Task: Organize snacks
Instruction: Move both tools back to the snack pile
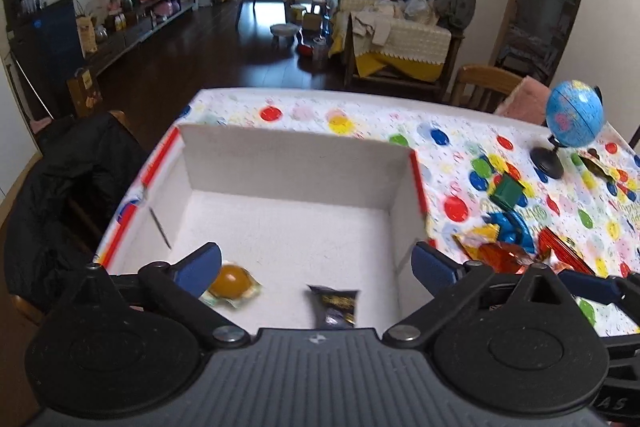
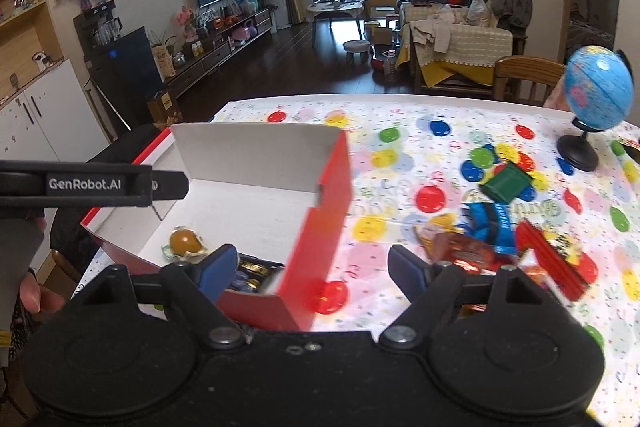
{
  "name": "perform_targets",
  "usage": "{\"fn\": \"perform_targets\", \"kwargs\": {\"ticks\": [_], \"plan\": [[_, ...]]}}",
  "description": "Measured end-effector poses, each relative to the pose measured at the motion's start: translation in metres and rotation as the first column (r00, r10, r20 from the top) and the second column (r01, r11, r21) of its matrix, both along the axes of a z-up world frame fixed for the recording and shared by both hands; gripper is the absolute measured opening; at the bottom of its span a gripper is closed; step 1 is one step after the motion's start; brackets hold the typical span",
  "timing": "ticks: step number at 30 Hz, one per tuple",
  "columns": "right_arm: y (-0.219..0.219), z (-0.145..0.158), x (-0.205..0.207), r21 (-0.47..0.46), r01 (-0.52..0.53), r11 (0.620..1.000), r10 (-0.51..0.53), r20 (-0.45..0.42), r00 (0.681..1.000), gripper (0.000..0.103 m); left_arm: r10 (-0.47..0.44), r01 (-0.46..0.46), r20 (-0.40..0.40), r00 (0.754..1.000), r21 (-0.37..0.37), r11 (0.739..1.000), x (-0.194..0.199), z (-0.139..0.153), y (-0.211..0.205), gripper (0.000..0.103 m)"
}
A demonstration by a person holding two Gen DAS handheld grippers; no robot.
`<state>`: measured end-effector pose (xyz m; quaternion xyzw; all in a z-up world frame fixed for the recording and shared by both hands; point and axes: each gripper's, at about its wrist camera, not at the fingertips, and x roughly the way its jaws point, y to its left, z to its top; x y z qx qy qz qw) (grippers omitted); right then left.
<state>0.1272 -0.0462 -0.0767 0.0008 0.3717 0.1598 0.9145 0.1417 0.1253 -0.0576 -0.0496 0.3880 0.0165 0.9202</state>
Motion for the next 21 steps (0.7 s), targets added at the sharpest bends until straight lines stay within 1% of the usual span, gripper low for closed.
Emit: {"fn": "perform_targets", "kwargs": {"ticks": [3, 6, 10, 13, 15, 21], "plan": [[-0.020, 0.004, -0.006, -0.002, 0.009, 1.000, -0.009, 0.012, 1.000, 0.082, -0.014, 0.014, -0.012, 1.000, 0.000, 1.000, -0.002, -0.001, -0.018, 0.102], [-0.040, 0.009, -0.012, 0.001, 0.018, 1.000, -0.018, 0.018, 1.000, 0.082, -0.050, 0.050, 0.010, 0.999, -0.005, 0.999, -0.008, 0.001, -0.040, 0.102], [-0.069, 0.013, -0.015, 0.008, 0.037, 0.999, -0.037, 0.025, 0.999, 0.082, -0.096, 0.097, 0.065, 0.993, -0.007, 0.995, -0.014, 0.007, -0.069, 0.102], [-0.089, 0.014, -0.017, 0.013, 0.049, 0.999, -0.049, 0.028, 0.998, 0.082, -0.126, 0.125, 0.102, 0.987, 0.018, 0.992, -0.016, 0.013, -0.094, 0.102], [-0.104, 0.015, -0.019, 0.016, 0.057, 0.998, -0.057, 0.030, 0.998, 0.082, -0.149, 0.146, 0.118, 0.982, 0.034, 0.989, -0.017, 0.015, -0.110, 0.102], [-0.141, 0.016, -0.026, 0.007, 0.077, 0.997, -0.078, 0.040, 0.996, 0.082, -0.195, 0.192, 0.142, 0.971, 0.030, 0.981, -0.018, 0.022, -0.149, 0.102]]}}
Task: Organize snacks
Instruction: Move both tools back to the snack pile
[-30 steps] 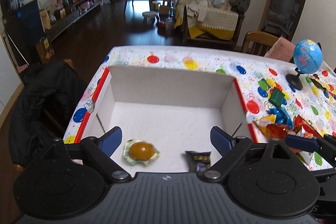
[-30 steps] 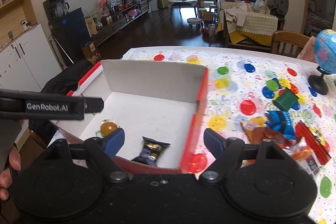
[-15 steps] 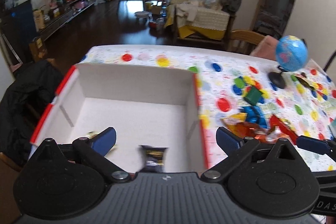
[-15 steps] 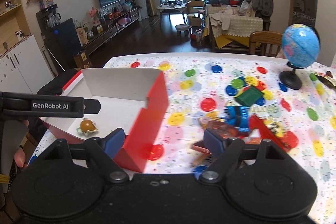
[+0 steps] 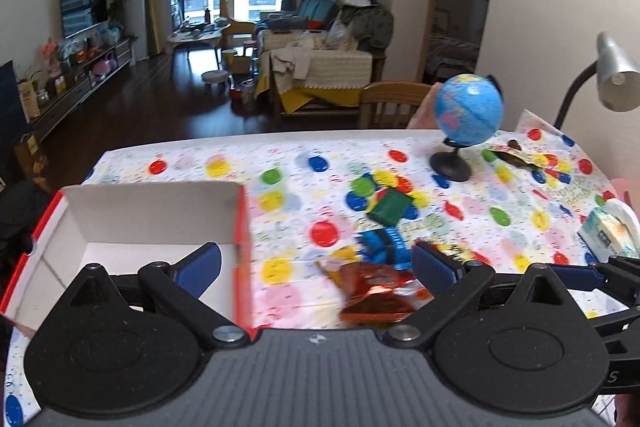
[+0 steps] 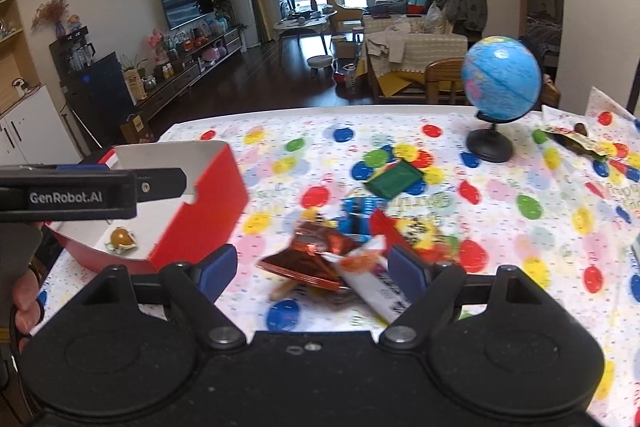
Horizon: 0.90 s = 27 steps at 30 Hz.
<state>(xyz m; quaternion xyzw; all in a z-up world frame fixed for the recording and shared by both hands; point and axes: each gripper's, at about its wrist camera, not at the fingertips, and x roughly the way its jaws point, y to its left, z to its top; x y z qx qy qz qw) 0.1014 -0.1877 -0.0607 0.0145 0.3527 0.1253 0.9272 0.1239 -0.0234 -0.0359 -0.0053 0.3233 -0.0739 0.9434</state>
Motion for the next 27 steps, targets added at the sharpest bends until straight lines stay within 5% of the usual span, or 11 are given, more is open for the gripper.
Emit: {"fn": "perform_targets", "kwargs": {"ticks": [9, 18, 27], "plan": [[-0.037, -0.002, -0.002, -0.014, 0.022, 1.000, -0.022, 0.011, 1.000, 0.081, 0.021, -0.034, -0.113, 0.993, -0.117, 0.993, 0.017, -0.011, -0.016, 0.102], [-0.046, -0.022, 0.015, -0.028, -0.027, 0.999, 0.026, -0.021, 0.999, 0.078, 0.018, -0.023, -0.109, 0.994, -0.043, 0.999, 0.036, -0.031, -0.041, 0.102], [-0.038, -0.048, 0.041, -0.047, -0.105, 0.993, 0.101, -0.071, 0.992, 0.071, -0.002, 0.002, -0.208, 0.978, -0.002, 1.000, 0.072, -0.065, -0.057, 0.102]]}}
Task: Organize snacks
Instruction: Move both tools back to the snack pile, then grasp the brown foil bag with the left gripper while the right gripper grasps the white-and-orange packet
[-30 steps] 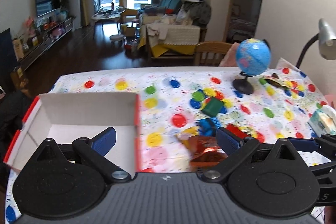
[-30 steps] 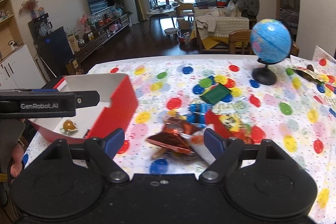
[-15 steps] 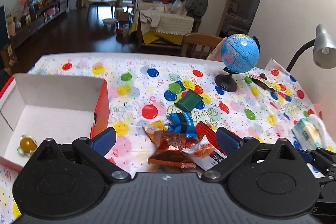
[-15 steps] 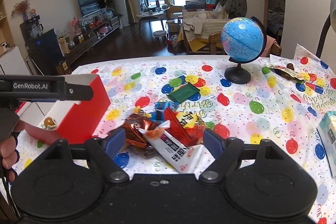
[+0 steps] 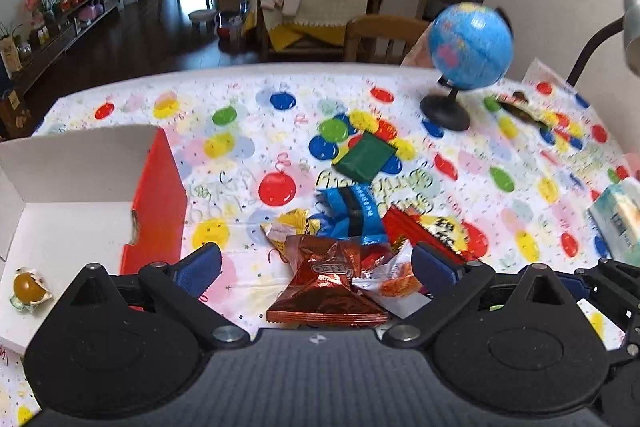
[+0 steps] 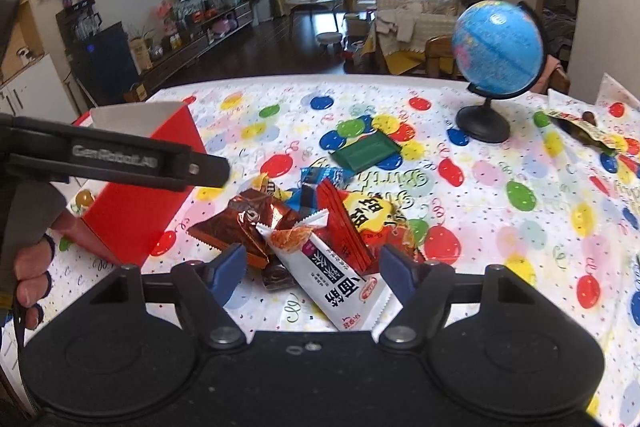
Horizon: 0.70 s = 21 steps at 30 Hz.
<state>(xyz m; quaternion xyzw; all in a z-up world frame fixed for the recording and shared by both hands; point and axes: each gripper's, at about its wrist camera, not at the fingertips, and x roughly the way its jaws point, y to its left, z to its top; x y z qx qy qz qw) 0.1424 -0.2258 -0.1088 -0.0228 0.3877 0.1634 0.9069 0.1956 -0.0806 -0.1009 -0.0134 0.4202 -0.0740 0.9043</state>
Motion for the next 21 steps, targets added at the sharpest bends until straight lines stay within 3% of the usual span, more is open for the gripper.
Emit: {"fn": "perform_targets", "kwargs": {"ticks": [8, 12, 16, 21], "plan": [[0.010, -0.026, 0.026, -0.050, -0.064, 0.997, 0.062, -0.043, 0.997, 0.055, 0.007, -0.005, -0.084, 0.996, 0.020, 1.000, 0.026, -0.031, -0.007, 0.099], [0.014, -0.037, 0.032, -0.068, -0.081, 0.994, 0.077, -0.069, 0.995, 0.048, 0.001, 0.002, -0.125, 0.992, 0.024, 1.000, 0.034, -0.044, -0.008, 0.076], [0.017, -0.040, 0.033, -0.094, -0.091, 0.991, 0.085, -0.058, 0.995, 0.048, -0.017, 0.022, -0.143, 0.990, 0.032, 0.999, 0.038, -0.054, -0.012, 0.062], [0.022, -0.042, 0.033, -0.143, -0.092, 0.985, 0.086, -0.046, 0.995, 0.031, -0.031, 0.037, -0.146, 0.989, 0.037, 0.999, 0.040, -0.059, -0.016, 0.048]]}}
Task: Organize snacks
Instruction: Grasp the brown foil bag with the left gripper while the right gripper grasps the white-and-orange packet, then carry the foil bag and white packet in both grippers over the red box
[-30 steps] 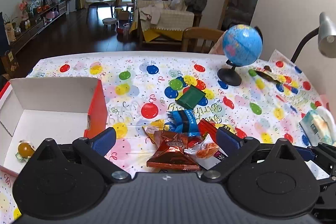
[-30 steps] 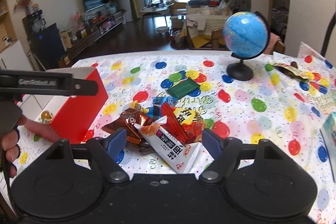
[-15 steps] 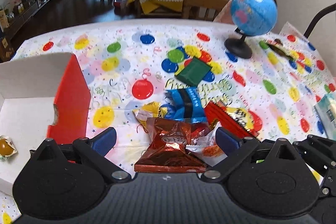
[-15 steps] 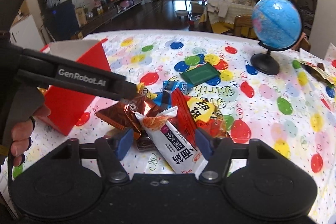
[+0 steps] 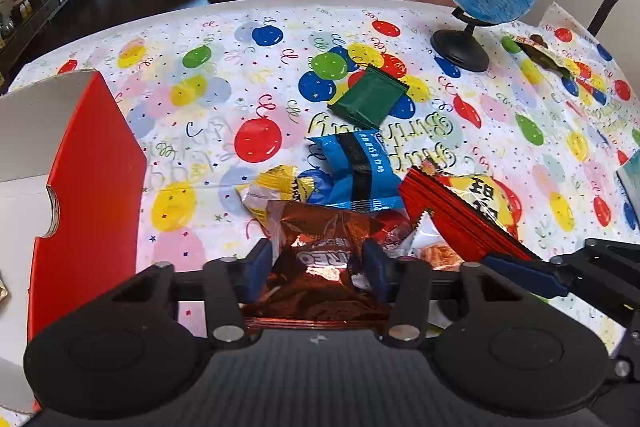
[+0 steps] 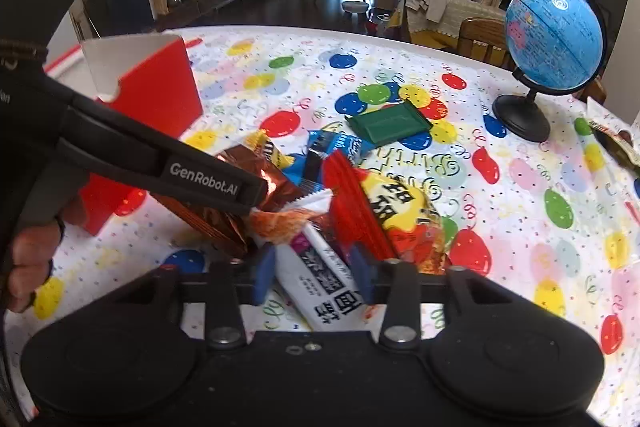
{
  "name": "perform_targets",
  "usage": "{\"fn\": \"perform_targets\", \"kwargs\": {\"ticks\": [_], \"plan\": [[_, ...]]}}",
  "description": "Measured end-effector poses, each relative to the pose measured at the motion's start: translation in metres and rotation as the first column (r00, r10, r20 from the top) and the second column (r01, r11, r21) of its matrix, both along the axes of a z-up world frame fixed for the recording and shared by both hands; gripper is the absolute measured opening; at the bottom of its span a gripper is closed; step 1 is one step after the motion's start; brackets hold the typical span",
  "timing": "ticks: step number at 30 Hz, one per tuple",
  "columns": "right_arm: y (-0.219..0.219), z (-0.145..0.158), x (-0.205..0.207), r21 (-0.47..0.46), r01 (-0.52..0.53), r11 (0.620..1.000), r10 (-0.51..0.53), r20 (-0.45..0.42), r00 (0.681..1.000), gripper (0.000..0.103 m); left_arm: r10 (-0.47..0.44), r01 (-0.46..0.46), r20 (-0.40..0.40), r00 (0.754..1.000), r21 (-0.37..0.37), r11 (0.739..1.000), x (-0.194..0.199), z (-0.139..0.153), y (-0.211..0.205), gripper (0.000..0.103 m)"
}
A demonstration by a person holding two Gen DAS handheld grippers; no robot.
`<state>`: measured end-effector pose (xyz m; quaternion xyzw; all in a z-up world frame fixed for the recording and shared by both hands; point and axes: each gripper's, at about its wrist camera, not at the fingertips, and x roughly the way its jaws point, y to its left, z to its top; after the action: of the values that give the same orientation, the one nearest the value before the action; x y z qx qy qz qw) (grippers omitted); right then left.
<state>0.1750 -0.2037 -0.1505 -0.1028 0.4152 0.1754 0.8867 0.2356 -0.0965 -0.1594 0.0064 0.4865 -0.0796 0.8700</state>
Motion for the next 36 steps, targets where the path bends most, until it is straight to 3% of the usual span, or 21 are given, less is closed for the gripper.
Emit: {"fn": "perform_targets", "kwargs": {"ticks": [5, 14, 25, 36], "plan": [[0.002, 0.000, -0.004, -0.030, -0.016, 0.999, 0.016, 0.021, 1.000, 0.017, 0.005, -0.005, 0.008, 1.000, -0.012, 1.000, 0.000, 0.000, 0.004, 0.040], [0.003, 0.005, -0.018, -0.037, -0.016, 0.999, 0.017, 0.032, 0.999, 0.003, 0.005, -0.004, 0.009, 1.000, -0.027, 1.000, -0.007, 0.003, 0.013, 0.034], [-0.007, 0.019, -0.033, 0.043, 0.077, 0.996, -0.078, 0.014, 0.997, 0.001, 0.003, -0.001, 0.034, 0.999, -0.060, 0.998, -0.025, 0.021, 0.024, 0.033], [0.004, 0.057, -0.050, 0.072, 0.080, 0.994, -0.084, 0.064, 0.994, 0.001, 0.029, -0.021, 0.084, 0.996, -0.096, 0.995, -0.046, 0.059, 0.042, 0.033]]}}
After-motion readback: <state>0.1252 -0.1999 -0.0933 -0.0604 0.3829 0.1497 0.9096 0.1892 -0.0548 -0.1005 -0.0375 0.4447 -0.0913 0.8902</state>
